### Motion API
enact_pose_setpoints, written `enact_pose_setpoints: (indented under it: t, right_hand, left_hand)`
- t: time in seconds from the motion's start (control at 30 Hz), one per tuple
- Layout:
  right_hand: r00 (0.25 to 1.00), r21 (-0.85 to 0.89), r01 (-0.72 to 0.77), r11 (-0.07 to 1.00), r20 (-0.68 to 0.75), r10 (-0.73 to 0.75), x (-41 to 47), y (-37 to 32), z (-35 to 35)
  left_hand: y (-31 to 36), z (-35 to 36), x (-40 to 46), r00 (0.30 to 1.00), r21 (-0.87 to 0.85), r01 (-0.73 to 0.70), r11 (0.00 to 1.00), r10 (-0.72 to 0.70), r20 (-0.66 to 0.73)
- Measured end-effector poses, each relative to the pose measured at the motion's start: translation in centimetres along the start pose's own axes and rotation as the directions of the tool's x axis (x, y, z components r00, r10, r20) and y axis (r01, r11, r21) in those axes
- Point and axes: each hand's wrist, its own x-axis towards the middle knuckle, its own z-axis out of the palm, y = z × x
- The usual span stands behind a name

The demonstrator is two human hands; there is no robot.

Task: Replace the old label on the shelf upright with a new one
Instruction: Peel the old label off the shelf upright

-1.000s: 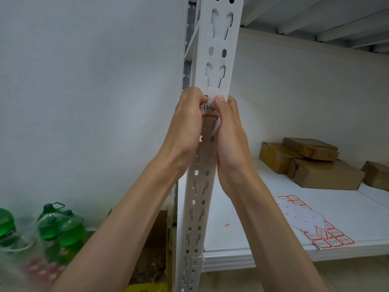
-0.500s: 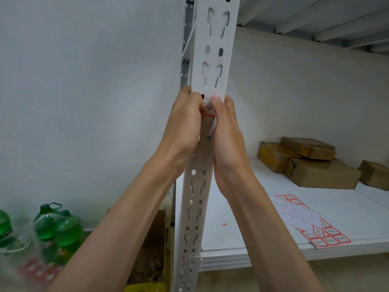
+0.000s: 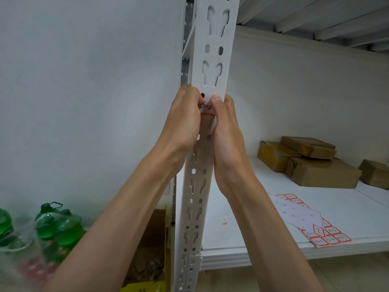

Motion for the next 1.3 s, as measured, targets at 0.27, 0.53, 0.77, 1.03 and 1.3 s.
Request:
enact_pose_setpoints:
  t: [0.27, 0.53, 0.77, 1.03, 1.3]
  right_hand:
    - [1.0, -0.004, 0.003, 1.0, -0.007, -0.003, -0.2, -0.1, 0.1]
    - [1.0, 0.011, 0.0, 1.0, -0.021, 0.0, -0.1, 0.0, 0.2]
    - [1.0, 0.009, -0.005, 1.0, -0.026, 0.006, -0.2, -0.1, 0.2]
    - [1.0, 0.028, -0.005, 1.0, -0.021, 0.006, -0.2, 0.0, 0.2]
    - [1.0, 0.009, -0.003, 1.0, -0.013, 0.003, -0.1, 0.0, 0.1]
  left_hand:
    - [-0.3, 0.1, 0.0, 1.0, -0.002, 0.025, 1.0, -0.025, -0.001]
    - [-0.6, -0.2, 0.2, 0.999, -0.075, 0.004, 0.997, 0.0, 0.048]
    - [-0.8, -0.2, 0.3, 0.999, -0.027, 0.039, 0.999, -0.039, 0.028]
    - [-1.2, -0.3, 0.4, 0.998, -0.078, 0.003, 0.997, 0.002, 0.067]
    - [-1.1, -0.2, 0.5, 0.999, -0.091, -0.004, 0.996, 0.008, 0.04]
